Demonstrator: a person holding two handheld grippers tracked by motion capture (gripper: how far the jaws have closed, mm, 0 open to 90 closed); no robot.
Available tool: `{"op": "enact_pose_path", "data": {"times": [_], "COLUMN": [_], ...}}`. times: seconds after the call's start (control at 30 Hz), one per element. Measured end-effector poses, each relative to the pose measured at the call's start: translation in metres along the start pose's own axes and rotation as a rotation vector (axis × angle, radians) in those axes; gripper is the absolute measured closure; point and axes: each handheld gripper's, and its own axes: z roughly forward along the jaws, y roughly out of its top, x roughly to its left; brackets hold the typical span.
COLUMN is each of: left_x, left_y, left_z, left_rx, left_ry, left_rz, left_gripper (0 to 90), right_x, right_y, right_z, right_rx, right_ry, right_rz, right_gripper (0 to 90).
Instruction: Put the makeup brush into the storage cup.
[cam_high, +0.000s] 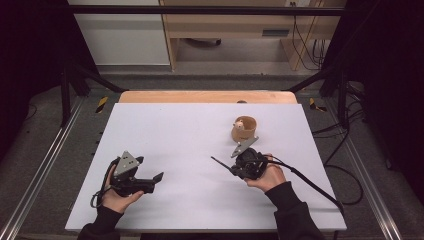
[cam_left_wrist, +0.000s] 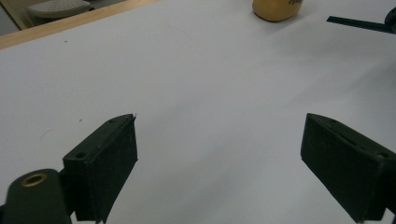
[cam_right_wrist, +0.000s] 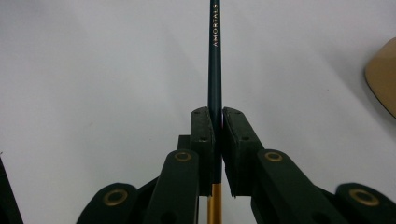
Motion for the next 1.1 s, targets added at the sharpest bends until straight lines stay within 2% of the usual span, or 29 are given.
{"op": "enact_pose_path", "data": {"times": [0.3,0.4,0.43,0.5,0.83,0.9,1.03,1.1], "left_x": [-0.008,-0.013,-0.013,-0.018,-0.030,-0.031,-0.035,-0.036], "left_y": [0.003,0.005,0.005,0.008,0.021,0.022,0.026,0.027], "left_z": [0.007,0.011,0.011,0.013,0.018,0.019,0.022,0.023], "left_rx": [0.033,0.050,0.050,0.064,0.068,0.069,0.084,0.082], "left_ry": [-0.037,-0.057,-0.057,-0.068,-0.100,-0.105,-0.114,-0.116], "left_rz": [0.056,0.092,0.092,0.128,0.203,0.206,0.245,0.245], "left_gripper": [10.3,10.3,10.3,10.3,10.8,10.9,11.2,11.4], "right_x": [0.001,0.002,0.002,0.004,0.007,0.008,0.009,0.009], "right_y": [0.002,0.003,0.003,0.005,0.006,0.006,0.006,0.006], "right_z": [-0.003,-0.004,-0.004,-0.004,-0.010,-0.010,-0.009,-0.009], "right_rx": [-0.002,-0.003,-0.003,-0.001,-0.028,-0.029,-0.033,-0.031], "right_ry": [0.034,0.040,0.040,0.048,0.054,0.054,0.056,0.059], "right_rz": [-0.021,-0.034,-0.034,-0.038,-0.063,-0.063,-0.071,-0.076], "right_gripper": [83.2,83.2,83.2,83.1,83.2,83.2,83.1,83.1]}}
